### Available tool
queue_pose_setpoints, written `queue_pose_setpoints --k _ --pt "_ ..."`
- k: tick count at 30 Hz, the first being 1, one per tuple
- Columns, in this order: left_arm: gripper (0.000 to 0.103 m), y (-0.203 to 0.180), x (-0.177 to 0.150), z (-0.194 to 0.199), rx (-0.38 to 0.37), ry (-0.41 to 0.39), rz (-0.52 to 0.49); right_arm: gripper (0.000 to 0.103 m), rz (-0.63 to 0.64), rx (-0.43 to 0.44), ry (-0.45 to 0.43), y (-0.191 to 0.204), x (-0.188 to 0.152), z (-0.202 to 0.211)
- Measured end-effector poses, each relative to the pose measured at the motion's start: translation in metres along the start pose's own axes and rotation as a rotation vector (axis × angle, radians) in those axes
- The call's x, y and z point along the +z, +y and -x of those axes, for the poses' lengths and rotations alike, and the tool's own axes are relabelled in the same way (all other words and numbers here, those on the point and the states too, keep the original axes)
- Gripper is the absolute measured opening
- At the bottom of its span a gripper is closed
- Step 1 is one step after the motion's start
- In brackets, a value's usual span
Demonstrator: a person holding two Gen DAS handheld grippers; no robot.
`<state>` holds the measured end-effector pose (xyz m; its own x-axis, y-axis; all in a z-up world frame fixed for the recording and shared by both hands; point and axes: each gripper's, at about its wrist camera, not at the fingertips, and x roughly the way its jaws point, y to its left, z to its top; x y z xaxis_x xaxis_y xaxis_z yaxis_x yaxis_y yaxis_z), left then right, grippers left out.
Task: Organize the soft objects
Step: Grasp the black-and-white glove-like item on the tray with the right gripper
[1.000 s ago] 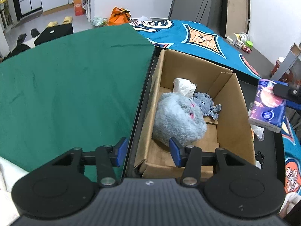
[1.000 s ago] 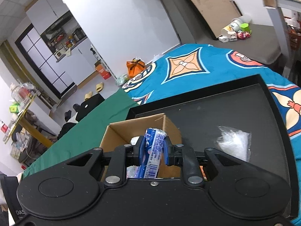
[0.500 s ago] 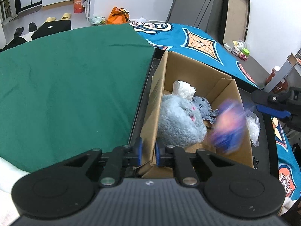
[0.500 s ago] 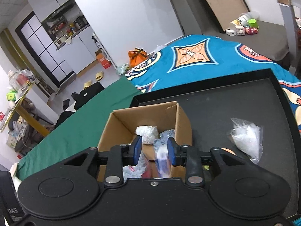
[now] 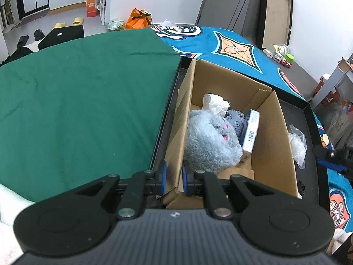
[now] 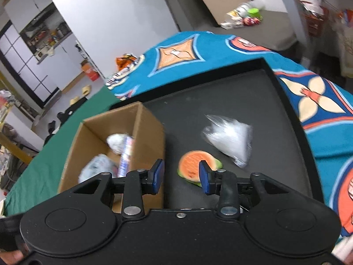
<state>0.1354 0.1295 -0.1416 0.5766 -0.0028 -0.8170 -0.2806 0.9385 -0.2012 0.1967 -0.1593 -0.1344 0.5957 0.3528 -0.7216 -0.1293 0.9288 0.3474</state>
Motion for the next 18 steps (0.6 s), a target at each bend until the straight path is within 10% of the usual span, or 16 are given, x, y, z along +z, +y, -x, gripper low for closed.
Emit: queue_pose_setpoints --k 18 --pt "0.032 -0.023 0.002 0.003 0.074 0.048 -0.108 0.048 -0.079 -0.089 0.071 -0.054 -0.033 -0.019"
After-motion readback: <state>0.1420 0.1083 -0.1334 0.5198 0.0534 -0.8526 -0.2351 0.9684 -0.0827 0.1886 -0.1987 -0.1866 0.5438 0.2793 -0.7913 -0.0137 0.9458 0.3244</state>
